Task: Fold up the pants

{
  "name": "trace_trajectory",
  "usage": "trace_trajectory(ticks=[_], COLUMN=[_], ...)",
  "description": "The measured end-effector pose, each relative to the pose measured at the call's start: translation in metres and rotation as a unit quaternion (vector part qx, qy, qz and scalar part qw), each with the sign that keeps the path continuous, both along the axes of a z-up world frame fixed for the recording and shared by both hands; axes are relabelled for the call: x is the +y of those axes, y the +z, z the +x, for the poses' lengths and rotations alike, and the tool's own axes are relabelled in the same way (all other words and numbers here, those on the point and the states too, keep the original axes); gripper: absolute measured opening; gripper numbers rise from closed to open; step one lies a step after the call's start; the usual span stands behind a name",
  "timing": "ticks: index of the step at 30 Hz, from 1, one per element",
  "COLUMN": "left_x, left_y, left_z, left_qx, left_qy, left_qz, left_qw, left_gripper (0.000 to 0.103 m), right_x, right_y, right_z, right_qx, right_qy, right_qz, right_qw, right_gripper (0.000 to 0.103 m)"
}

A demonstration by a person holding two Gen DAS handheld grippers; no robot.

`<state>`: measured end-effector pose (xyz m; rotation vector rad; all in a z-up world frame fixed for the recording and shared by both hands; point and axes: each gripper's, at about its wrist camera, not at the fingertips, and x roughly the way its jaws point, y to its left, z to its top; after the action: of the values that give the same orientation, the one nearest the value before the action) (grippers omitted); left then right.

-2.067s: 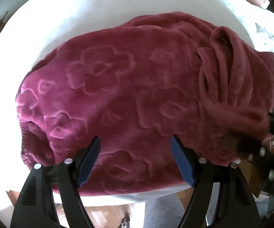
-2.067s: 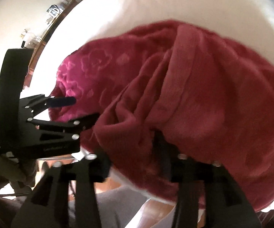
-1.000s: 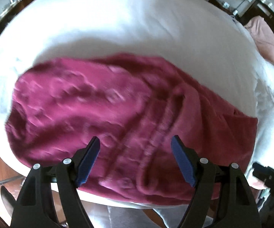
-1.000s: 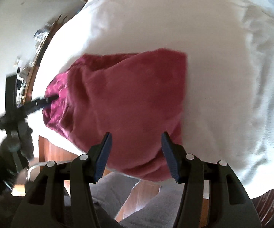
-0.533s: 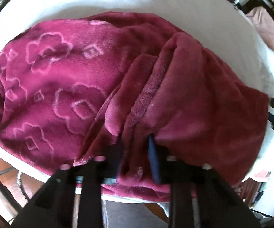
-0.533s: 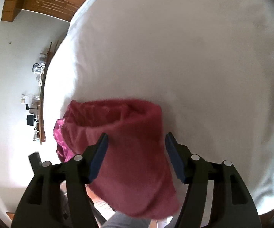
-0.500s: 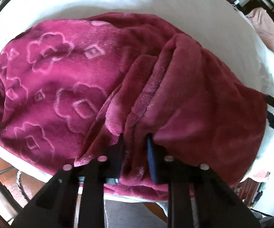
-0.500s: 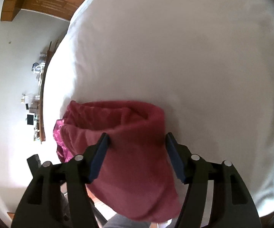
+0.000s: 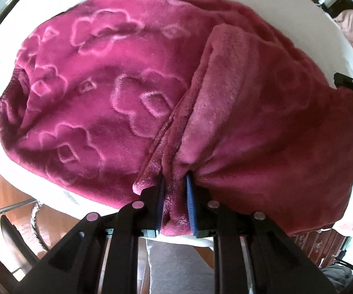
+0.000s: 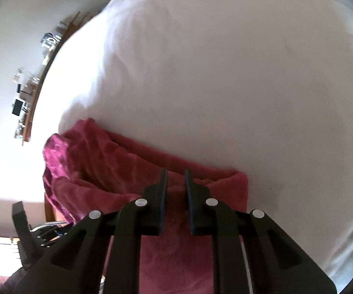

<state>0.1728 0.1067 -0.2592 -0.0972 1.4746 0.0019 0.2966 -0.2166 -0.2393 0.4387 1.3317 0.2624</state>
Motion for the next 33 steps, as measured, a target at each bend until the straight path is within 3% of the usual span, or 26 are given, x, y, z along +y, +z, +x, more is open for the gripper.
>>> trace_trajectory(ticks=[2,3,4,7,10,15,21,23,24,25,28,33], left_x=[-0.004,-0.006,-0.007,-0.007,0.001,-0.013,-0.061,-0.075,-0.074,-0.075,-0.072,-0.085], left_y=[0.003,0.007,0.010,0.023,0.035,0.072,0.072,0.058,0.044,0.032,0.008,0.005], left_z=[0.006,0.013,0.015,0.023,0.030,0.040,0.069,0.081,0.086,0.094,0.110,0.123], left_qx=[-0.001,-0.001,-0.004,-0.019,-0.034,-0.078,-0.095,-0.087,-0.080,-0.071,-0.057,-0.059], left_qy=[-0.007,-0.009,-0.011,-0.012,-0.013,-0.022,-0.079,-0.098,-0.100,-0.098,-0.086,-0.084], left_qz=[-0.001,-0.003,-0.003,0.010,0.021,0.022,0.014,0.024,0.034,0.052,0.061,0.072], left_qw=[1.0000,1.0000,0.9999,0.9997,0.9991,0.9965,0.9922,0.9911,0.9911,0.9913,0.9928,0.9921], left_gripper=[0.021,0.023,0.030,0.052,0.052,0.052,0.052,0.052,0.052,0.054,0.067,0.071], right_x=[-0.003,-0.007,-0.015,-0.036,-0.061,-0.074,-0.058,-0.050,-0.045,-0.043,-0.037,-0.026], right_y=[0.001,0.001,0.004,0.014,0.011,-0.022,-0.050,-0.056,-0.060,-0.063,-0.065,-0.053], right_z=[-0.006,-0.011,-0.019,-0.041,-0.073,-0.140,-0.176,-0.178,-0.178,-0.178,-0.178,-0.177], right_qx=[0.001,0.001,-0.003,-0.019,-0.007,0.055,0.089,0.092,0.097,0.102,0.102,0.090], right_qy=[-0.010,-0.015,-0.019,-0.045,-0.074,-0.082,-0.075,-0.069,-0.064,-0.063,-0.063,-0.037], right_qz=[0.010,0.016,0.027,0.035,0.052,0.080,0.106,0.104,0.098,0.087,0.068,0.023], right_qw=[1.000,1.000,0.999,0.998,0.996,0.992,0.988,0.988,0.988,0.989,0.990,0.995], right_gripper=[0.021,0.031,0.042,0.058,0.059,0.065,0.065,0.056,0.043,0.039,0.036,0.037])
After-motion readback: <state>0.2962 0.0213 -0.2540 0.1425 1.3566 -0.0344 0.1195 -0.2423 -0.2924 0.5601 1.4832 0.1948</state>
